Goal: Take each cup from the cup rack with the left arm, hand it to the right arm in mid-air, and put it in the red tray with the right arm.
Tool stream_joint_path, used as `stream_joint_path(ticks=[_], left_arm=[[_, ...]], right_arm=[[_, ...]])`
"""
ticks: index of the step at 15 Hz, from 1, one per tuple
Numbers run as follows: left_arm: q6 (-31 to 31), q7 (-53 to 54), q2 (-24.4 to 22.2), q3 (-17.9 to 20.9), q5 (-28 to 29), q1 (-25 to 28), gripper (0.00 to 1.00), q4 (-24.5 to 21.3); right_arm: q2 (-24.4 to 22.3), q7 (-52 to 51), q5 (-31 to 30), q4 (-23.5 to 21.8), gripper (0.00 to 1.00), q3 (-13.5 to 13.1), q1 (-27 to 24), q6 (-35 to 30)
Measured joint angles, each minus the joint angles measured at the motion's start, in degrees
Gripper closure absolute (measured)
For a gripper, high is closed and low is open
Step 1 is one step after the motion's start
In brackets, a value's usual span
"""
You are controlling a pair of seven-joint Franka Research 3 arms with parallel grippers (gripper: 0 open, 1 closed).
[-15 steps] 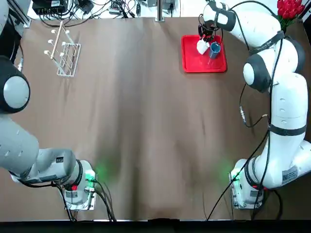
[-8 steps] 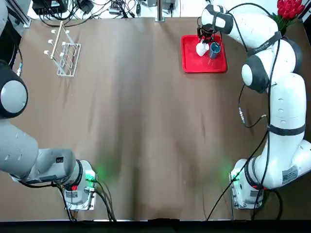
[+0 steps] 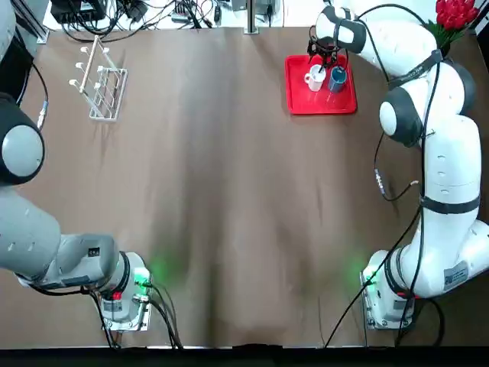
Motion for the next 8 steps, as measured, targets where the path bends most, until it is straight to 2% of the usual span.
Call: stream_joint_path(ticks=[3, 4, 8], left_arm=[[0.1, 0.0, 0.1, 0.0, 0.0, 0.0, 0.00, -0.1], [0.2, 0.0, 0.3, 0.0, 0.0, 0.1, 0.00, -0.1], [0.2, 0.0, 0.4, 0.0, 0.0, 0.1, 0.00, -0.1]], right_arm=[[-0.3, 0.0, 0.0, 0.8, 0.15, 0.0, 0.6, 0.0], [-1.1, 0.0, 0.0, 1.3, 0.00, -0.1, 0.6, -3.0], [-2.7, -3.7, 0.0, 4.2, 0.00, -1.3, -0.5, -16.5]])
